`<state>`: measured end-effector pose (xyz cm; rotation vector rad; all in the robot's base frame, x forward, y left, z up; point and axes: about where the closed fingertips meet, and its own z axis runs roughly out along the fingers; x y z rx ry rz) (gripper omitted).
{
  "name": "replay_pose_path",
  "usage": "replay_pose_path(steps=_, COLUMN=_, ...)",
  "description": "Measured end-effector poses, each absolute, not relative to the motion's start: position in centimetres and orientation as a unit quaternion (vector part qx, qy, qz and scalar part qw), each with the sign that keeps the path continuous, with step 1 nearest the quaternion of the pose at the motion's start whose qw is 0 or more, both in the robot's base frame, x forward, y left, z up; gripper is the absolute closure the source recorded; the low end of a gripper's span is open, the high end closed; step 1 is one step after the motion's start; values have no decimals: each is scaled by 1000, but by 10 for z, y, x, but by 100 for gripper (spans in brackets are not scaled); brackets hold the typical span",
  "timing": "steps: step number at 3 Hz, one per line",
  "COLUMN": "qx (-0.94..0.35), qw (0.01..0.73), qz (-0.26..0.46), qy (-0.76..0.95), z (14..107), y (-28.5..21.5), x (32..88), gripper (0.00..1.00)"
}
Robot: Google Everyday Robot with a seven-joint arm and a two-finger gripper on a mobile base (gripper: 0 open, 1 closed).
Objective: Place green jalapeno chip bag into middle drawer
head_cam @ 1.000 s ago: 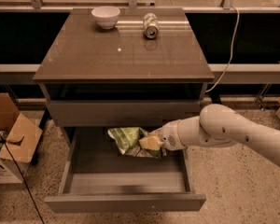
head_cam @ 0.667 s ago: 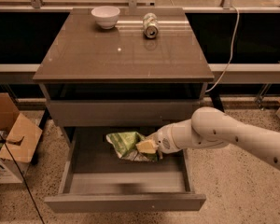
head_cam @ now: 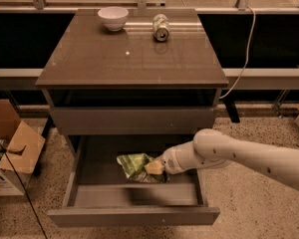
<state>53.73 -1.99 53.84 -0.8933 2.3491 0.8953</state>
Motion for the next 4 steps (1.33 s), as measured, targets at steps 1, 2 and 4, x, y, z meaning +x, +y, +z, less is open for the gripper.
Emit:
replay_pose_path(steps=1, qx=-312, qw=223, qz=333, qy=861, z=506, y=-21, x=540, gripper=100)
replay_pose_path(steps=2, qx=-293, qw=203, qz=339, qy=870, z=476, y=-23, x=539, gripper=81)
replay_pose_path(steps=4, qx=-270, qw=178, qz=343, qy=882, z=448, y=-24, x=533, gripper=27)
